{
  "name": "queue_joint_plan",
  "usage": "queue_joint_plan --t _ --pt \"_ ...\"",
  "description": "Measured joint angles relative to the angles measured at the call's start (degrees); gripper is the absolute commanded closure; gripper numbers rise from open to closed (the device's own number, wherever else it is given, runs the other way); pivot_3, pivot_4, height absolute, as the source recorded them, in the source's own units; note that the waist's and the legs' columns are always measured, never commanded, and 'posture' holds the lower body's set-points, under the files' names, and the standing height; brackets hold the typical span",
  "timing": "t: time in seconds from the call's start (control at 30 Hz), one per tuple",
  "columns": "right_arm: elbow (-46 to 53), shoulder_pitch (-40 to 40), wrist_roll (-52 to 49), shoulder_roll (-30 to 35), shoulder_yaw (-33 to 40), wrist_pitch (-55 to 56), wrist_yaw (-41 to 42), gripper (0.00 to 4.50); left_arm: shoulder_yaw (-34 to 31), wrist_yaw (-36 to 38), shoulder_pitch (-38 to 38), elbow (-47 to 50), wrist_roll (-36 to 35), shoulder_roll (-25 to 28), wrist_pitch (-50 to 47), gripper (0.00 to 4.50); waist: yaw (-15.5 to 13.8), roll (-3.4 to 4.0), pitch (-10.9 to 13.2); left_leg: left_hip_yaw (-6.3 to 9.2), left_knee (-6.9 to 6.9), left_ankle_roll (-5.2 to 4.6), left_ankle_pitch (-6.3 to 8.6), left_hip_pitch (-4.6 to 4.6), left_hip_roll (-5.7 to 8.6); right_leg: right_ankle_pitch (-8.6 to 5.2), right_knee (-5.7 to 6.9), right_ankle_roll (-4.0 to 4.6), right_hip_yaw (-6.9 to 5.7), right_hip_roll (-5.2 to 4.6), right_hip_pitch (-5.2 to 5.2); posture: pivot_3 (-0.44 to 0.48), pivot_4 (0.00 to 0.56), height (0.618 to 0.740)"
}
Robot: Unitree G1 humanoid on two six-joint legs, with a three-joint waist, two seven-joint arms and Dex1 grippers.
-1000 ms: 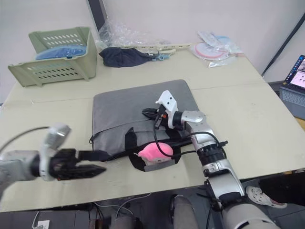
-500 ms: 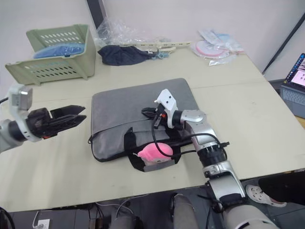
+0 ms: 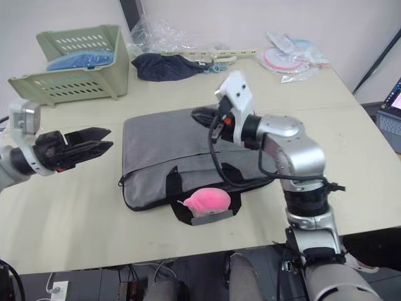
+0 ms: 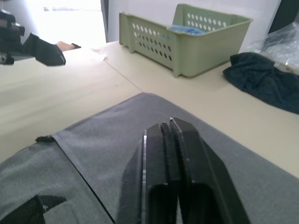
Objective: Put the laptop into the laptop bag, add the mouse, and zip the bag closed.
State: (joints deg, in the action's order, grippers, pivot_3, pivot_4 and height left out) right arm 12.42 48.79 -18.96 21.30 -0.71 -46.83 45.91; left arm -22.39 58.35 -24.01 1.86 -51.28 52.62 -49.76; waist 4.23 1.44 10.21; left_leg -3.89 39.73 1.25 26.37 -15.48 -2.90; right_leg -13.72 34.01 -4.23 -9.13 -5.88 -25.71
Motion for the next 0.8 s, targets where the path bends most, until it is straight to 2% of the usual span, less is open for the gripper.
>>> queue_joint_plan --t 0.2,0.23,0.33,0.43,0.63,0.73,0.8 --pt "7.41 -0.49 -5.93 7.76 3.72 -9.60 -0.60 0.37 1.20 1.78 -1.76 -0.54 0.82 0.34 0.61 0.64 -0.91 -0.05 0.13 -0.02 -0.01 0.00 0.00 -0.02 0.01 0.00 -0.04 0.00 -0.01 0.00 0.00 0.000 0.150 0.740" --pt "8.92 -0.65 -7.22 9.27 4.26 -11.32 -0.60 0.05 1.77 2.28 -2.61 -0.94 1.30 0.33 1.00 0.64 -1.08 -0.07 0.17 -0.02 -0.01 0.00 0.00 -0.02 0.01 0.00 -0.04 0.00 -0.02 0.00 0.00 0.000 0.150 0.740" --pt "13.02 -0.81 -11.00 12.79 7.41 -16.39 -0.79 0.05 4.07 3.69 -5.23 -3.39 3.07 0.16 2.65 0.64 -1.51 -0.10 0.20 -0.03 0.01 -0.01 0.00 -0.06 0.03 0.02 -0.05 -0.03 0.01 0.00 0.01 0.000 0.150 0.740" --pt "18.31 -1.06 -15.50 16.67 11.05 -23.39 -2.08 0.05 8.59 4.31 -12.30 -9.30 6.81 -4.20 6.93 0.64 -2.63 -0.12 0.25 -0.01 0.12 -0.04 -0.01 -0.34 0.06 0.06 -0.07 -0.10 0.00 0.00 0.04 0.000 0.150 0.740" --pt "21.71 -1.09 -20.17 18.36 14.95 -30.75 -5.87 0.05 14.40 7.65 -18.77 -17.66 13.00 -10.34 14.55 0.64 -2.57 -0.17 0.28 -0.01 0.24 -0.11 -0.05 -0.50 0.07 0.10 -0.10 -0.17 -0.04 0.00 0.01 0.000 0.150 0.740" --pt "23.42 -2.80 -21.43 20.48 17.07 -32.77 -7.49 0.00 16.57 9.04 -23.39 -22.91 16.31 -15.59 20.56 1.43 -3.14 -0.22 0.29 0.06 0.34 -0.16 -0.08 -0.60 0.11 0.14 -0.13 -0.23 -0.09 -0.02 0.03 0.000 0.150 0.740" --pt "24.25 -3.93 -21.90 21.07 17.67 -33.78 -8.28 0.00 18.39 9.53 -25.34 -25.81 18.58 -18.87 24.44 2.39 -3.24 -0.24 0.29 0.04 0.37 -0.20 -0.09 -0.62 0.15 0.20 -0.17 -0.31 -0.05 -0.04 0.05 0.000 0.150 0.740"
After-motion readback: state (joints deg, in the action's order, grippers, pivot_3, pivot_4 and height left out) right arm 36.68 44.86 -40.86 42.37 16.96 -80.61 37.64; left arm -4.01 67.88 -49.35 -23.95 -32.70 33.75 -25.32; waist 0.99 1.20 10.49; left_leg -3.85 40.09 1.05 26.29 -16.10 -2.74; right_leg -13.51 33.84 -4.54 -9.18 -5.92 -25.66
